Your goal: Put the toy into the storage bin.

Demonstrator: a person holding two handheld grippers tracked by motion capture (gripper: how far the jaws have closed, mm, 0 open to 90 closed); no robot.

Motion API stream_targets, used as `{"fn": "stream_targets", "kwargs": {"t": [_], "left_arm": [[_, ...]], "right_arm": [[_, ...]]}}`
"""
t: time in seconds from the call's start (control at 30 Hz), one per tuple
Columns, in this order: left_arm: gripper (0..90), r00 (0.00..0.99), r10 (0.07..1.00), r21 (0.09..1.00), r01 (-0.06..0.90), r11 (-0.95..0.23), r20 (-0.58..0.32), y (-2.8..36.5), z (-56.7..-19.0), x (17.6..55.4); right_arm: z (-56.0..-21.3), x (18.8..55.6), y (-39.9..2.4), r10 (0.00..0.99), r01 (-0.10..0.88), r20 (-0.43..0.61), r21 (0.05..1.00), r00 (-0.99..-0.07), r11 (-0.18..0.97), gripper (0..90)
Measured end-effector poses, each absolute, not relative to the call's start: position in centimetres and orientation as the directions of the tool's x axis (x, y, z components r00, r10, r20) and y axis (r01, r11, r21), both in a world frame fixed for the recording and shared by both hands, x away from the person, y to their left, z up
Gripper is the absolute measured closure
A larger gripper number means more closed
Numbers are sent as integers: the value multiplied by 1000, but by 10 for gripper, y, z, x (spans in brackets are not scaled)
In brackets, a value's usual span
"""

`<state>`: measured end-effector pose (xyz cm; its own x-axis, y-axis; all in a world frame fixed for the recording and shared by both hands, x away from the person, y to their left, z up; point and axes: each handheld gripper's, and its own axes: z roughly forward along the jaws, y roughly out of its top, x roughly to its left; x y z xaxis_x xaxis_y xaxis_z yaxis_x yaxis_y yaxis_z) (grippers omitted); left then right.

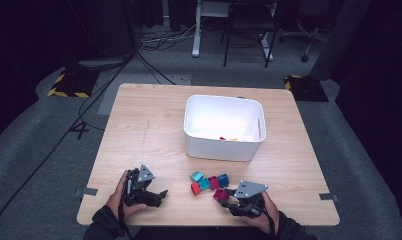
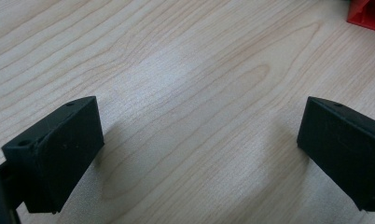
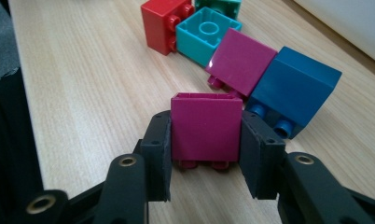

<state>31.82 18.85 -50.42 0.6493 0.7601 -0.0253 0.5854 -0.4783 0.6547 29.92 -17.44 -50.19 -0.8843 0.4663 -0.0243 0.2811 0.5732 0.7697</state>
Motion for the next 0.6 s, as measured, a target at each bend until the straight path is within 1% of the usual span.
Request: {"fn": "stream_targets", "kwargs": {"t": [0.03, 0.07, 0.1, 0.23, 0.5, 0.6], "left_arm": [[5, 649, 761, 655, 586, -477, -26, 188, -504, 318], [5, 649, 761, 655, 586, -477, -26, 188, -504, 318], [5, 649, 760, 655, 586, -478, -26, 188, -504, 318], [5, 649, 760, 655, 586, -477, -26, 188, -504, 318], [5, 649, 761, 655, 586, -477, -26, 188, -504, 318], [5, 649, 760, 655, 586, -477, -27, 188, -504, 318]], "right_arm": [[-502, 300, -176, 450, 256, -52, 761, -891, 596, 587], [-502, 299, -176, 453, 263, -45, 763, -890, 591, 588], [-502, 297, -175, 478, 300, -10, 767, -878, 567, 588], [-501, 299, -179, 466, 285, -18, 769, -885, 572, 589], [-495, 302, -195, 487, 301, -5, 781, -873, 548, 589], [-491, 303, -200, 479, 272, -32, 788, -877, 551, 589]]}}
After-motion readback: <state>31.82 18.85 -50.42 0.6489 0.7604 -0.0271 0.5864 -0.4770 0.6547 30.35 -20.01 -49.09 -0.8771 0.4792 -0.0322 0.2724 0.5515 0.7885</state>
